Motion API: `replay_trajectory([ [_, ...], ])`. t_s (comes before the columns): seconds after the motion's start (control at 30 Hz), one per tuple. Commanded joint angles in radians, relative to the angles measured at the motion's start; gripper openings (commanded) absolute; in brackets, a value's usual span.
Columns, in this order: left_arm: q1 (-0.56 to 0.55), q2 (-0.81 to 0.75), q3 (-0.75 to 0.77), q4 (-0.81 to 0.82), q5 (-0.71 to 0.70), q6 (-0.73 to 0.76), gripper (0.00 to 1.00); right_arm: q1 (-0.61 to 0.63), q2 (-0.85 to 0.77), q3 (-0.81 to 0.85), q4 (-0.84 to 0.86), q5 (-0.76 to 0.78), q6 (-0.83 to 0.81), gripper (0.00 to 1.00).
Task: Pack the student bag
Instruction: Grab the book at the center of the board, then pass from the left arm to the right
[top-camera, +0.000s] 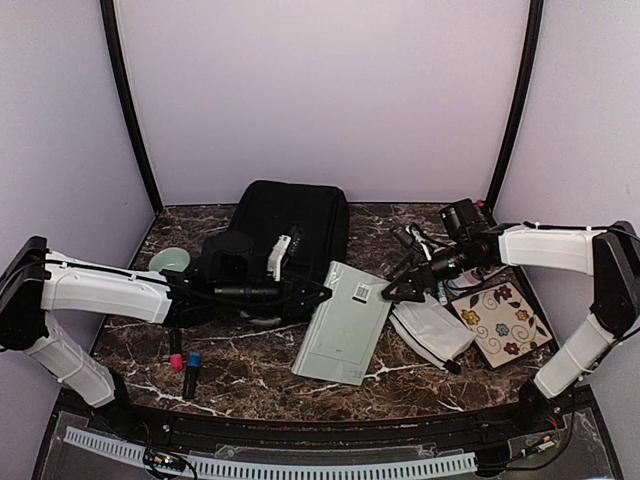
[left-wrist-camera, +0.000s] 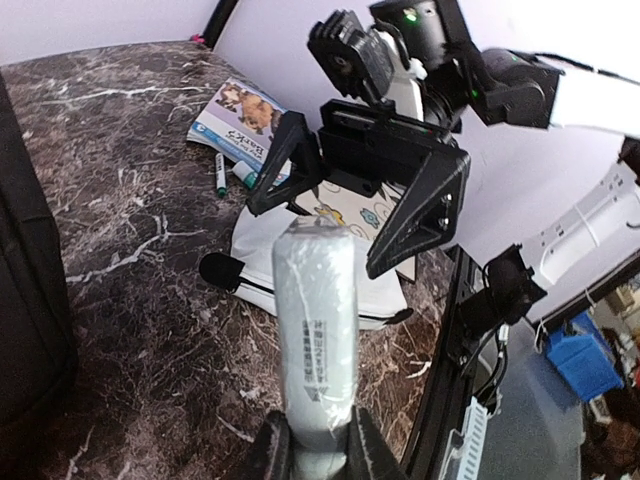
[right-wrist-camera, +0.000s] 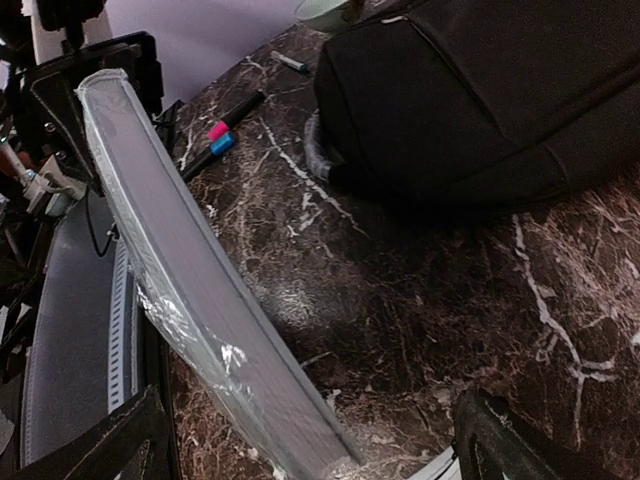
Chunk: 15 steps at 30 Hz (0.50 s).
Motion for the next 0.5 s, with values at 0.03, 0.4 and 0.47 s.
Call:
replay_trajectory([
  [0.03,-0.004,-0.087,0.005,0.021,0.111,0.181,0.0,0.002,0.02,0.062,-0.083,-0.228,-0.13,1.0],
  [0.4,-0.002,-0.076,0.011,0.015,0.205,0.247,0.0,0.1,0.116,0.168,-0.387,-0.272,-0.409,0.85],
  [0.47,0.002,-0.069,0.024,0.004,0.212,0.26,0.0,0.129,0.12,0.18,-0.407,-0.242,-0.424,0.79],
])
